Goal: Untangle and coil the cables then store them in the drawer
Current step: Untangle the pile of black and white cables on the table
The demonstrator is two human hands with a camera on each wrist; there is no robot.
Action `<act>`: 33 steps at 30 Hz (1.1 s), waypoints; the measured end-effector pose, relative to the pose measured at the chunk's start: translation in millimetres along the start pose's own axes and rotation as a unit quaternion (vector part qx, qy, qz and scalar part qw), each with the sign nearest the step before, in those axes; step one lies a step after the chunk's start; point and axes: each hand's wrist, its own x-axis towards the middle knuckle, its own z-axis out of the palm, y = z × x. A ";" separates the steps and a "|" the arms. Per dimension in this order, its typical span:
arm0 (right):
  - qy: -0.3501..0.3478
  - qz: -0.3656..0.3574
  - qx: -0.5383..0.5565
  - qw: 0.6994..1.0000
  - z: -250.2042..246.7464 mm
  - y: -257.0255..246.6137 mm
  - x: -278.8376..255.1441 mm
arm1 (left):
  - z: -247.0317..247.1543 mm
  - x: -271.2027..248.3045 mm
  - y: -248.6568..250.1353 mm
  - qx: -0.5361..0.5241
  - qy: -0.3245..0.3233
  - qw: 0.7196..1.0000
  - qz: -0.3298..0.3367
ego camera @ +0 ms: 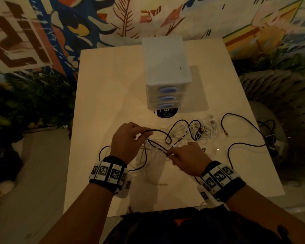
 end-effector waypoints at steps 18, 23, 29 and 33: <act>0.151 -0.092 0.085 0.981 -90.7 -25.2 8.0 | -9.8 16.0 26.4 -0.067 -0.075 0.993 0.058; 0.232 -0.175 0.079 0.954 -111.8 -27.3 15.0 | -0.3 13.1 19.9 -0.003 -0.141 0.990 -0.022; 0.335 -0.156 0.145 0.918 -131.0 -8.7 15.2 | 11.5 9.5 10.8 0.041 -0.110 0.990 -0.081; 0.288 -0.047 0.149 0.945 -124.4 26.5 14.0 | 1.0 14.2 10.5 -0.035 -0.077 0.995 -0.062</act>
